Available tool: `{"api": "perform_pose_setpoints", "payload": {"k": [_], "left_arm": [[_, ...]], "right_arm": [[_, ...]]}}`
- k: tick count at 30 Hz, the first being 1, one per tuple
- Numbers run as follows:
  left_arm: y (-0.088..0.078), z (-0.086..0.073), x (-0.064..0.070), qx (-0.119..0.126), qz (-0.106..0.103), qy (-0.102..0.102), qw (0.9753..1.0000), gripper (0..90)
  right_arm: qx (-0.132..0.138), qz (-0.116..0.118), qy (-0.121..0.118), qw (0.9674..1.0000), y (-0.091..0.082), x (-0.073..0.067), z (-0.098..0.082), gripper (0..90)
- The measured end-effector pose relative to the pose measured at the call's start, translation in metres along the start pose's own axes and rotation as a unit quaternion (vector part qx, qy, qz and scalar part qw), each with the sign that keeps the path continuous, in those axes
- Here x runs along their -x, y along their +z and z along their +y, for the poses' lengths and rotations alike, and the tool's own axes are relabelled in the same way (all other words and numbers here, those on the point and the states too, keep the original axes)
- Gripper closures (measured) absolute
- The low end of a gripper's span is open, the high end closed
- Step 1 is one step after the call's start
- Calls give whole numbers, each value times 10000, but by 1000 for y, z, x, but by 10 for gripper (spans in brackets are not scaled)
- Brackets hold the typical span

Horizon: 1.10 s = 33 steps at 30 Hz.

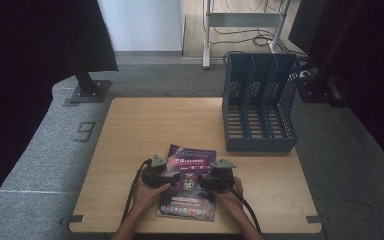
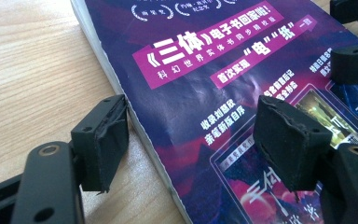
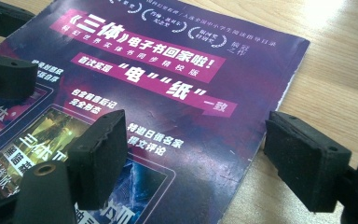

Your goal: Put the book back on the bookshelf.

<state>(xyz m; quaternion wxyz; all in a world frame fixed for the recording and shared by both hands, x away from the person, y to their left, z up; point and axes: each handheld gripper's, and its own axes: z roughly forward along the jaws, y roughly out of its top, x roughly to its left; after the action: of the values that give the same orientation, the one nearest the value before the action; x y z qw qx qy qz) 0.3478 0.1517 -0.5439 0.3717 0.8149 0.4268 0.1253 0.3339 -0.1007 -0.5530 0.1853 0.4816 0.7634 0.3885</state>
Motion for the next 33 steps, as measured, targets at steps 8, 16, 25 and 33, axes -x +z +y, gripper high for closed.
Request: {"api": "perform_pose_setpoints", "payload": {"k": [8, 16, 25, 33], "left_arm": [[1, 0, -2, -42, 4, -111, 9999, 234], [4, 1, 1, -38, -6, -113, 9999, 214], [0, 1, 0, 145, -102, -317, 9993, 230], [-9, 4, 0, 403, -300, -330, 9982, 255]], "right_arm": [[-6, 3, 19, 10000, 0, 0, 0, 213], [-5, -5, 10, 10000, 0, 0, 0, 214], [-6, -4, 14, 10000, 0, 0, 0, 214], [-6, -4, 12, 10000, 0, 0, 0, 214]]}}
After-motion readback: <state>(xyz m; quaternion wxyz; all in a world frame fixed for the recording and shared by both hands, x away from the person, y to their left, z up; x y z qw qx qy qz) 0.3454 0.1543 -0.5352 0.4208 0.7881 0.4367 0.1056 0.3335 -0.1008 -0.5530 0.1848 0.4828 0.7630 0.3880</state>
